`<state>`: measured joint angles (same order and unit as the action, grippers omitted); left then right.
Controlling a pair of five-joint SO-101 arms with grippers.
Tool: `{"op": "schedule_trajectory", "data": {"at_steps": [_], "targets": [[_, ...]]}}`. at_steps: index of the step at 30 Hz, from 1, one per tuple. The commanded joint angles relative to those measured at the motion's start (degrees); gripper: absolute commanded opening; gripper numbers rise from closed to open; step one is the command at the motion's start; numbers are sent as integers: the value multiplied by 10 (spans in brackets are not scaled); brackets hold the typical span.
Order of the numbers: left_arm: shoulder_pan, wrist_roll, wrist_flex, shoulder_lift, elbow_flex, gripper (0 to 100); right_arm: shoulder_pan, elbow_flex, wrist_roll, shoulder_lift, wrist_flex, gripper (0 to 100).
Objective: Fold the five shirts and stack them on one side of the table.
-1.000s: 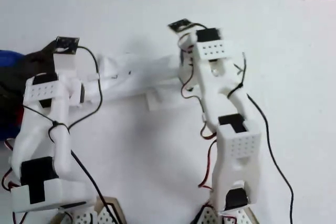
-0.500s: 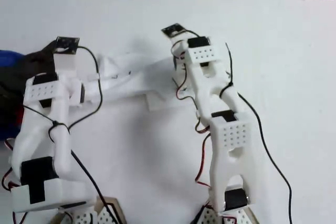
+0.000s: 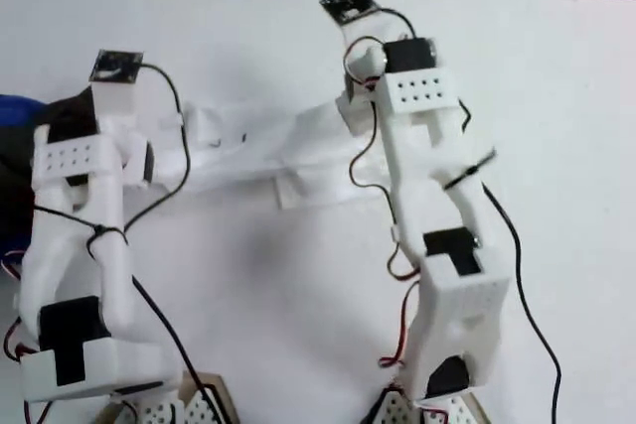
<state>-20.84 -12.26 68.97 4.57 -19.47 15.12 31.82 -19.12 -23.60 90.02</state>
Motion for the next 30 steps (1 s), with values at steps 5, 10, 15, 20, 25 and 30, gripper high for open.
{"op": "schedule_trajectory", "data": {"at_steps": [5, 10, 15, 20, 25, 30], "targets": [[-6, -1, 156, 9, 95, 24, 4, -6, 2, 68, 93, 18], [-32, -1, 154, 27, 94, 24, 81, -98, -15, 68, 66, 76], [-40, -1, 122, 60, 93, 24, 182, -232, -82, 68, -13, 292], [-38, -1, 118, 61, 92, 24, 208, -309, -84, 68, -102, 330], [-38, -1, 118, 61, 92, 24, 204, -345, -84, 66, -188, 330], [-40, -1, 118, 61, 92, 24, 172, -346, -84, 15, -276, 330]]}}
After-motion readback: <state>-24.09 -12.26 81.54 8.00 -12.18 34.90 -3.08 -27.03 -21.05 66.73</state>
